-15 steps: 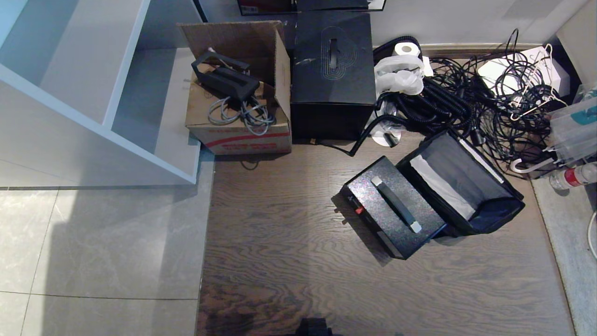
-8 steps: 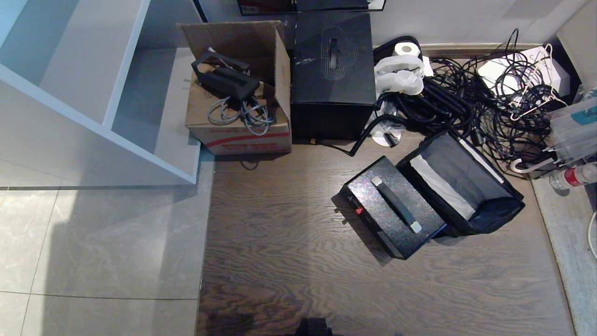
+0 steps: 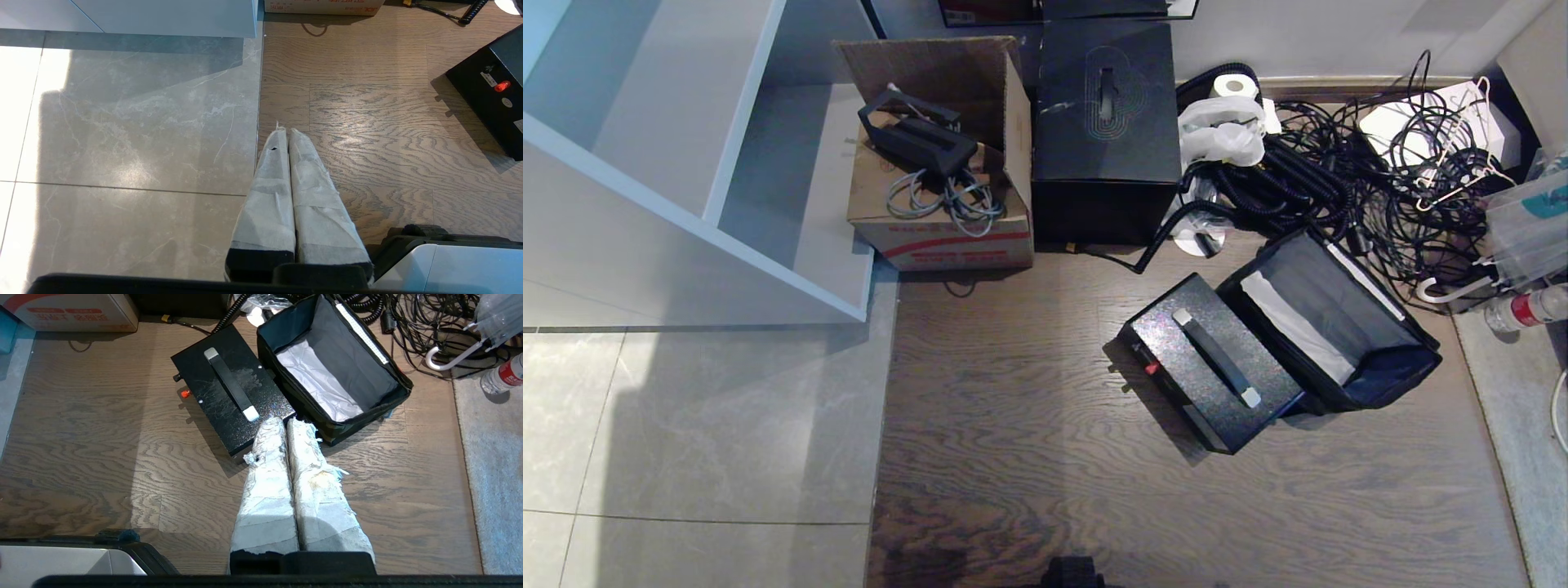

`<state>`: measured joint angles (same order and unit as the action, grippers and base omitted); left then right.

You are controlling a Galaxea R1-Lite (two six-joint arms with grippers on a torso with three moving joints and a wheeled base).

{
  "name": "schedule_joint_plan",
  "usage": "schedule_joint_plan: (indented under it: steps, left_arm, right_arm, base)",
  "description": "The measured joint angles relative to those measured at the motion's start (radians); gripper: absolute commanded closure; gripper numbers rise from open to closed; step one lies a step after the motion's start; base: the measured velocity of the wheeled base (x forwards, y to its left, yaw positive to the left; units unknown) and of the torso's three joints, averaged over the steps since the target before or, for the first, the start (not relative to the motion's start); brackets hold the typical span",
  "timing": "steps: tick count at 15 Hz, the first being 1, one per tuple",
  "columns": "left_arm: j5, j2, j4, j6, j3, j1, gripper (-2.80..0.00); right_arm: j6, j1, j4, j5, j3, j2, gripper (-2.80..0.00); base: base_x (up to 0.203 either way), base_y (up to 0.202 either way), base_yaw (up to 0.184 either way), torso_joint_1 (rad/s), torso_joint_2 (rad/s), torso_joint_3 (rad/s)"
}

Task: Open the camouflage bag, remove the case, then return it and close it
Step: Grip the handle again

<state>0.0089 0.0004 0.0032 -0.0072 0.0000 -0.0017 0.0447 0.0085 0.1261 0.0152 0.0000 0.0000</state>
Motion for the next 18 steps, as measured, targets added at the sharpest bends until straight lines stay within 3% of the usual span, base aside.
schedule_joint_plan:
  steps: [18]
  left_arm:
    - [0.000, 0.000, 0.000, 0.000, 0.000, 0.001, 0.00]
  right_arm:
    - [0.023, 0.000, -0.001, 0.000, 0.000, 0.000, 0.00]
  base:
    - [0.000, 0.000, 0.000, 0.000, 0.00, 0.000]
